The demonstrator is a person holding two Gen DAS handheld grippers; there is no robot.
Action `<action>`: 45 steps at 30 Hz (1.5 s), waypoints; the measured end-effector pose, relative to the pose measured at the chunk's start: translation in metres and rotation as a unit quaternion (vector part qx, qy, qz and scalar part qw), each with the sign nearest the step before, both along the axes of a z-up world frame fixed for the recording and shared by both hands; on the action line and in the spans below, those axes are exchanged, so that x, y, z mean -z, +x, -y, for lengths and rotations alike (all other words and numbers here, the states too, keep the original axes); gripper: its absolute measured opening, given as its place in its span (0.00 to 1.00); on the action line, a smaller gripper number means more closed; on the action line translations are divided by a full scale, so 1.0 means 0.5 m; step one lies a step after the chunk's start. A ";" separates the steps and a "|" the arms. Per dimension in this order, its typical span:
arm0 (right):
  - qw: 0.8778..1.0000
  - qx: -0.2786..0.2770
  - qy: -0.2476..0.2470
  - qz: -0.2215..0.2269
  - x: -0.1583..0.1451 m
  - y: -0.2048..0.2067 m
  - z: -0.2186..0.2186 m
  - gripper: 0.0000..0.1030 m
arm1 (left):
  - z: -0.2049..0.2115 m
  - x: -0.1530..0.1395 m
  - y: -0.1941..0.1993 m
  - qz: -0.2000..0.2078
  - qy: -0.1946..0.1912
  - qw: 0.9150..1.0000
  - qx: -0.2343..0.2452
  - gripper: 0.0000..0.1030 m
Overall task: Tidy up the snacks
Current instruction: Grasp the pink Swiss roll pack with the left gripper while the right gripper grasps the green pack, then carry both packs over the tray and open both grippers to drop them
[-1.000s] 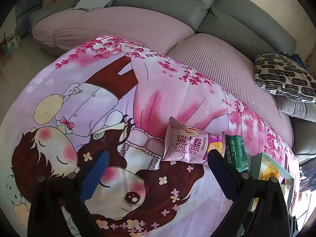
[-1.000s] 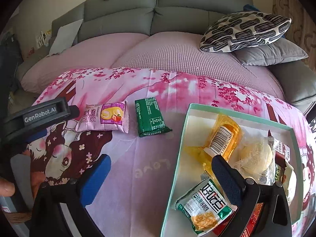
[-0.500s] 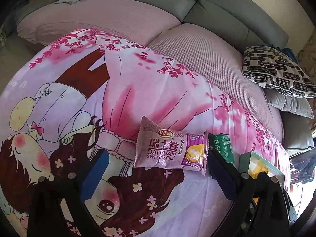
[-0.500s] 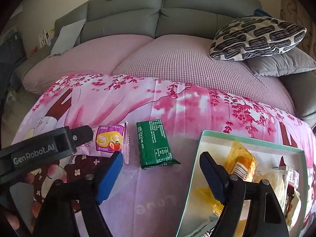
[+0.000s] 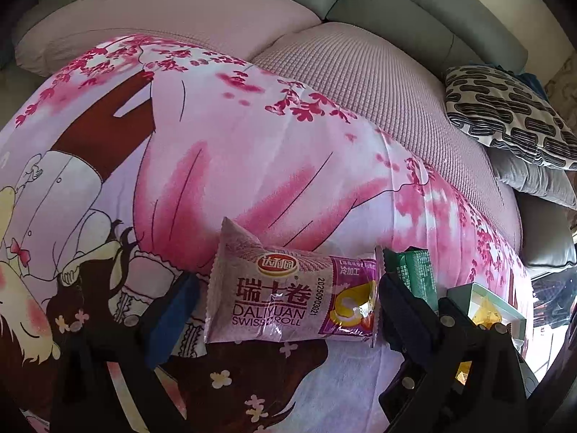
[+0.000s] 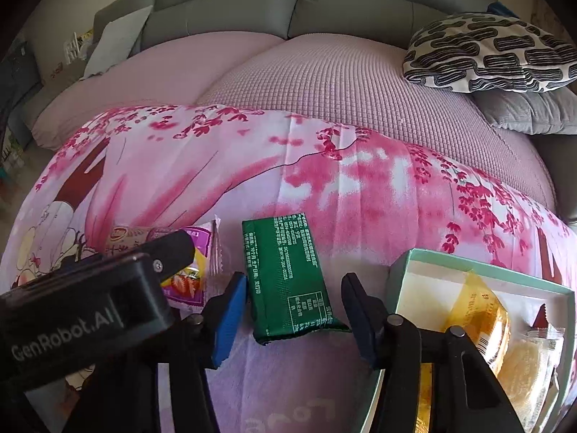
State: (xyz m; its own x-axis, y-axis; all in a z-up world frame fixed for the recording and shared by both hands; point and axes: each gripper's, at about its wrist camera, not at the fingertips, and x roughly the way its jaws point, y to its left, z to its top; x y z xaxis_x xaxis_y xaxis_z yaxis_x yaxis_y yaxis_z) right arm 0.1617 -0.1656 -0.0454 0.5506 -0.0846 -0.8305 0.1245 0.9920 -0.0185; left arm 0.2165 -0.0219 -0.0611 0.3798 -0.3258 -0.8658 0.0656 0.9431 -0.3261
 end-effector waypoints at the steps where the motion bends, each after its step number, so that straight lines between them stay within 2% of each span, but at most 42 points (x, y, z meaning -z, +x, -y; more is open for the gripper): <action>1: 1.000 0.000 0.003 -0.005 0.005 0.004 0.002 0.55 | 0.003 0.004 0.002 -0.002 0.002 1.000 0.000 0.97; 3: 1.000 0.000 0.007 -0.012 0.015 0.010 0.004 0.55 | 0.008 0.007 0.004 0.000 0.009 1.000 0.000 0.97; 6: 1.000 0.003 0.016 -0.014 0.021 0.013 0.009 0.49 | 0.011 0.007 0.006 0.002 0.017 1.000 -0.001 0.95; 10: 1.000 0.005 0.023 -0.011 0.021 0.014 0.013 0.42 | 0.013 0.006 0.005 0.006 0.023 1.000 -0.004 0.82; 13: 1.000 0.006 0.021 -0.010 0.019 0.011 0.011 0.41 | 0.009 0.003 0.004 0.006 0.014 1.000 -0.004 0.76; 17: 0.999 0.014 0.029 -0.011 0.014 -0.006 0.016 0.41 | -0.002 -0.002 -0.002 0.003 -0.008 1.000 -0.010 0.72; 24: 0.999 0.024 0.044 -0.007 -0.007 -0.059 0.015 0.41 | -0.028 -0.020 -0.030 -0.012 -0.042 0.999 -0.021 0.71; 37: 0.997 0.043 0.066 0.009 -0.062 -0.212 -0.013 0.41 | -0.052 -0.087 -0.161 0.004 -0.045 0.999 -0.008 0.71; 45: 0.996 0.055 0.060 0.033 -0.093 -0.296 -0.008 0.41 | -0.059 -0.107 -0.217 0.011 -0.052 0.999 0.002 0.71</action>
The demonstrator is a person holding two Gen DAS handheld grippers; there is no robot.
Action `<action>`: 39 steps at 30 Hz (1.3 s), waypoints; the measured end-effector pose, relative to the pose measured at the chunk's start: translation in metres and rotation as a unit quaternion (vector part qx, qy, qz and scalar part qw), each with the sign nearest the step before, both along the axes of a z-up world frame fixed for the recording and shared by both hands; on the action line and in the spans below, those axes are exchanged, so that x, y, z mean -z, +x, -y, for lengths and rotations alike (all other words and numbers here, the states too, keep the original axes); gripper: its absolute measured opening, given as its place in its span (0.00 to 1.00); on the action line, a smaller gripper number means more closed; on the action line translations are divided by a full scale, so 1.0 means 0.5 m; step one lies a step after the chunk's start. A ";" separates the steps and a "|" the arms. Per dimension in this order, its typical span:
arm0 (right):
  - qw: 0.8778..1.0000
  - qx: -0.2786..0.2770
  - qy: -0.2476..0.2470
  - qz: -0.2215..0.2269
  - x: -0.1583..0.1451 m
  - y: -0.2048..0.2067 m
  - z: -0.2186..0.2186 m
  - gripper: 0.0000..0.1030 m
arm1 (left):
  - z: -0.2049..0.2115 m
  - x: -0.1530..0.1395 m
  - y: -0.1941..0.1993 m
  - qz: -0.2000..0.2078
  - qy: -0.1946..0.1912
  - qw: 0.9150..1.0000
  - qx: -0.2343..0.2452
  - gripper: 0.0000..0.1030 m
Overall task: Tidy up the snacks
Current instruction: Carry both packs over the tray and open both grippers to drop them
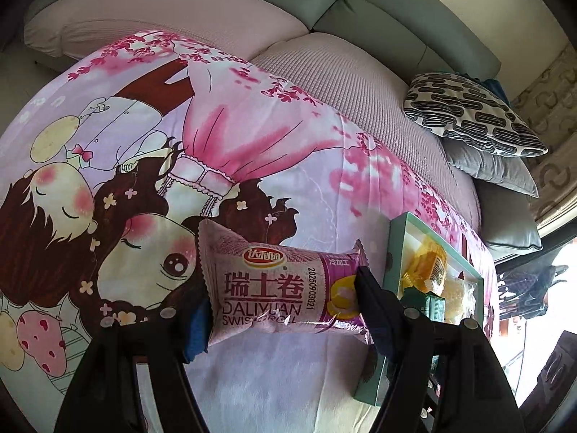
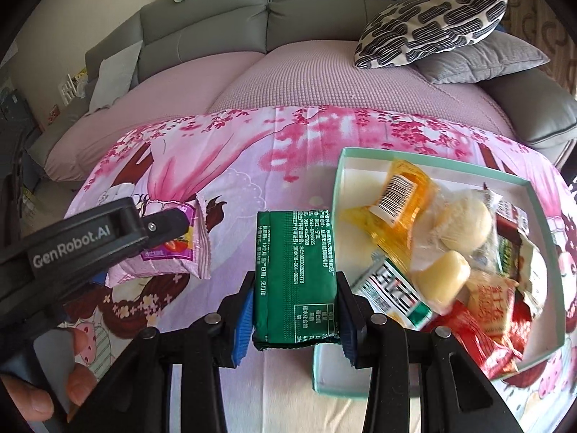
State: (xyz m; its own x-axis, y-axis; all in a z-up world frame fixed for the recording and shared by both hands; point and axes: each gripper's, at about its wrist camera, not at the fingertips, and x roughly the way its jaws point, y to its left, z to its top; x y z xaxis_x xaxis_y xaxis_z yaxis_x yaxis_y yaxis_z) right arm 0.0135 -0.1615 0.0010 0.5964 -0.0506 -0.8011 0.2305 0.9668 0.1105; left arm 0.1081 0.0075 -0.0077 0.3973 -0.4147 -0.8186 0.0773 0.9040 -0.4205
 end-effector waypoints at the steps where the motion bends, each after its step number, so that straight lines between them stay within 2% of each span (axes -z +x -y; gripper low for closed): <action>1: 1.000 0.002 0.000 0.004 -0.003 -0.009 0.002 0.41 | 0.002 -0.005 -0.005 0.004 0.002 1.000 0.001 0.71; 8: 0.999 0.024 0.005 0.027 -0.027 -0.055 0.045 0.41 | 0.033 -0.019 -0.016 0.015 0.007 1.000 0.017 0.71; 15: 0.996 0.082 0.010 0.035 -0.035 -0.089 0.138 0.41 | 0.093 -0.031 -0.031 0.022 0.012 0.998 0.058 0.71; 21: 0.988 0.152 -0.005 0.025 -0.029 -0.122 0.238 0.41 | 0.169 -0.041 -0.055 0.041 0.025 0.992 0.113 0.71; 26: 0.979 0.201 0.009 0.022 -0.020 -0.149 0.312 0.41 | 0.229 -0.054 -0.068 0.066 0.033 0.986 0.152 0.71; 32: 0.974 0.222 0.016 0.029 -0.024 -0.168 0.342 0.41 | 0.273 -0.059 -0.082 0.081 0.034 0.980 0.181 0.72; 39: 0.976 0.214 0.017 0.029 -0.019 -0.159 0.340 0.41 | 0.299 -0.057 -0.079 0.089 0.028 0.977 0.194 0.72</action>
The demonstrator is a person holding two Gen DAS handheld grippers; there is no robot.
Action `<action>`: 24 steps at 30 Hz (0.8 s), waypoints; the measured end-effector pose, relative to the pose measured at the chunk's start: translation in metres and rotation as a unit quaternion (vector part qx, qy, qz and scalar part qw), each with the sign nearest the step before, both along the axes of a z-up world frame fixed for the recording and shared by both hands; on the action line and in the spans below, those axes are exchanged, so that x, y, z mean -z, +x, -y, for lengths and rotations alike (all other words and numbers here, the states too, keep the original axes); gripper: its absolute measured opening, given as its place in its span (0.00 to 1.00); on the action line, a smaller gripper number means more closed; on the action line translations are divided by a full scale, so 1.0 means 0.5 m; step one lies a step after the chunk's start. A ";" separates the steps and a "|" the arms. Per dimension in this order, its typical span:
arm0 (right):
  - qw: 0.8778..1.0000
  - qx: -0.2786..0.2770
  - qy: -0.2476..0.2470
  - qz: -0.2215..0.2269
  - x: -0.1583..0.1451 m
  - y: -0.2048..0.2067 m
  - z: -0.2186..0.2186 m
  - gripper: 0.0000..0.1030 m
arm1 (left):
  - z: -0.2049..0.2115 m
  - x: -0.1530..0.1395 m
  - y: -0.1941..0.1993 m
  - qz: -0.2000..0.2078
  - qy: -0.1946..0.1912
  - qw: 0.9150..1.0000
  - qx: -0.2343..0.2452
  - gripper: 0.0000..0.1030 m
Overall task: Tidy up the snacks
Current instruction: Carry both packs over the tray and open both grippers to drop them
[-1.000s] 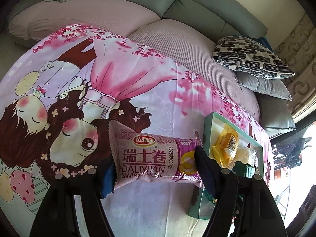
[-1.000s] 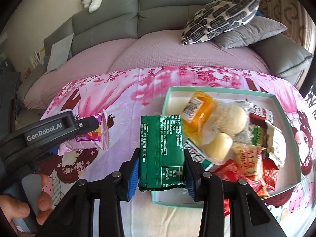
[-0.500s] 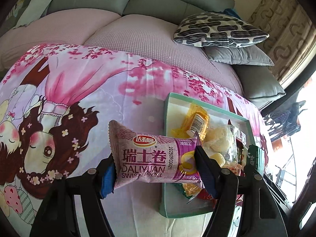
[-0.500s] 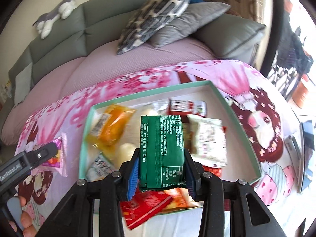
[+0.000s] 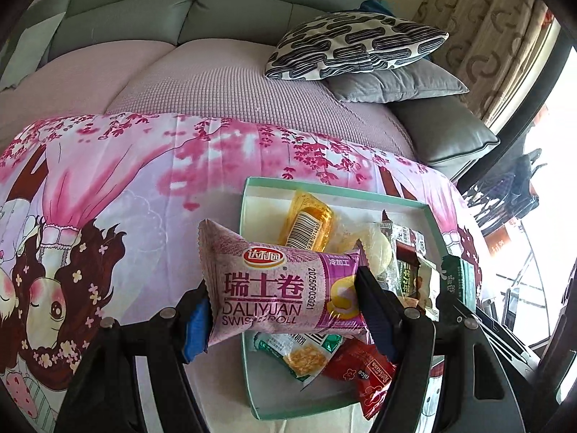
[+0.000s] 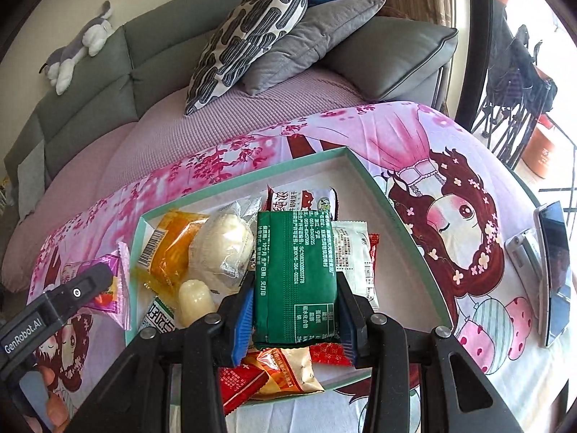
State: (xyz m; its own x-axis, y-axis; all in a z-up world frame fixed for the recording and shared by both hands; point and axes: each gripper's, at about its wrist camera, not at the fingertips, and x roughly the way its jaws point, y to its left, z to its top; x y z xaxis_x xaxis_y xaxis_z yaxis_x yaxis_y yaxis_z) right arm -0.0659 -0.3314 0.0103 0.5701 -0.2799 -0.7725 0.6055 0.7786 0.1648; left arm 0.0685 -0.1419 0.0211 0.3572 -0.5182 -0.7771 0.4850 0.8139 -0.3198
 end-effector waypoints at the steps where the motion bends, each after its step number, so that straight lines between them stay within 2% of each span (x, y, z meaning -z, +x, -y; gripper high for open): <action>1: 1.000 -0.001 0.001 -0.001 0.003 0.002 -0.001 0.41 | 0.003 0.001 0.001 0.000 -0.001 1.000 0.002 0.72; 24: 0.999 -0.027 -0.019 0.020 0.015 0.069 -0.004 0.41 | 0.054 0.014 0.027 0.002 -0.012 1.000 0.015 0.72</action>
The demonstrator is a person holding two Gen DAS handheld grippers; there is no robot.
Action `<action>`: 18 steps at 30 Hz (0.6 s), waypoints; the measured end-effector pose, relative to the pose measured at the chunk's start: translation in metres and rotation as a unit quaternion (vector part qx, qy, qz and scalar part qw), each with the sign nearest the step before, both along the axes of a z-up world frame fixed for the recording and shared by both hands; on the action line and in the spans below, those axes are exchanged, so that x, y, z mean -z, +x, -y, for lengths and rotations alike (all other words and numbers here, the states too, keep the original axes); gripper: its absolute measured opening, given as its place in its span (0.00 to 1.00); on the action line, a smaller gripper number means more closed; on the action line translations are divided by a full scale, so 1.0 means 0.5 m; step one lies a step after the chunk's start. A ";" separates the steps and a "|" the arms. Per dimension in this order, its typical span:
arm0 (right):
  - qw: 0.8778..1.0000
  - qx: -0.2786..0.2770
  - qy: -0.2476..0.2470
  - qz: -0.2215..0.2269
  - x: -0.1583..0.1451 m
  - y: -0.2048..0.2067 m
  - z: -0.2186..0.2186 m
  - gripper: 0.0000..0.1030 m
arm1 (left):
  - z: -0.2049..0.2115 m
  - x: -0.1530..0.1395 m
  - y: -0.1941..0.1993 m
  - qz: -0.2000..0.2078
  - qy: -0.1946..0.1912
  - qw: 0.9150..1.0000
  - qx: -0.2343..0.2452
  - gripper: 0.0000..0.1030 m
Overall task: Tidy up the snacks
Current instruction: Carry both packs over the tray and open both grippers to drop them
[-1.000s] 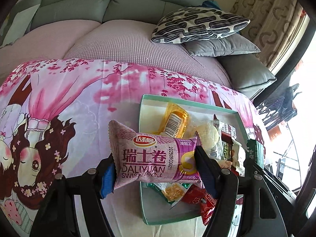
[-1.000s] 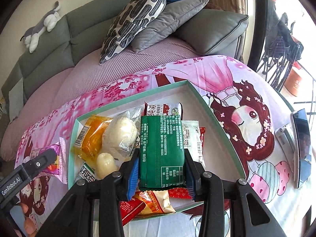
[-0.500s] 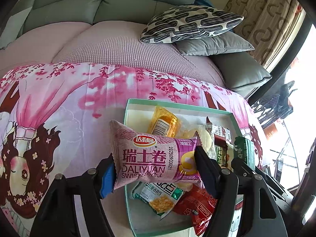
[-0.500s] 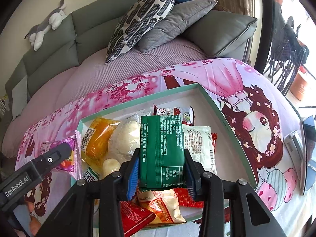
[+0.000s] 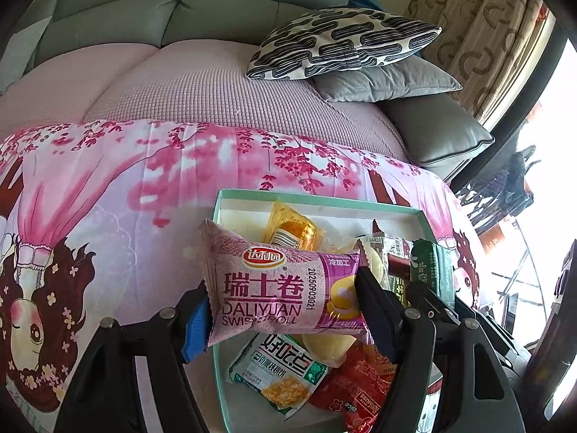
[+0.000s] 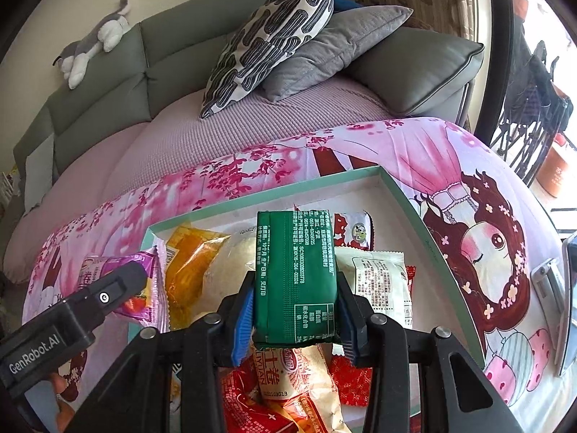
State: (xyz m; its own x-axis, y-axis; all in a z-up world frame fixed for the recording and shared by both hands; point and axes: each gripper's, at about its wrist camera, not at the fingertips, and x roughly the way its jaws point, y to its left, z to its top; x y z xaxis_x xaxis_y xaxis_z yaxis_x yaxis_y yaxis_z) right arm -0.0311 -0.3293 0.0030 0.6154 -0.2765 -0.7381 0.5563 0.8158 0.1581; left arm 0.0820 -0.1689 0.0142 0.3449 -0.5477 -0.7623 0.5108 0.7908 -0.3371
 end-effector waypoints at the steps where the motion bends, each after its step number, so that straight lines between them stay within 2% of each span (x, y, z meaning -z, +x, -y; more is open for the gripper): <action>1: 1.000 0.000 -0.001 0.000 0.000 0.001 0.000 0.41 | 0.002 0.001 0.002 0.000 -0.001 1.000 0.000 0.72; 18: 1.000 0.009 0.012 -0.027 0.034 0.018 0.014 0.41 | 0.034 0.025 0.010 -0.013 0.005 1.000 0.009 0.72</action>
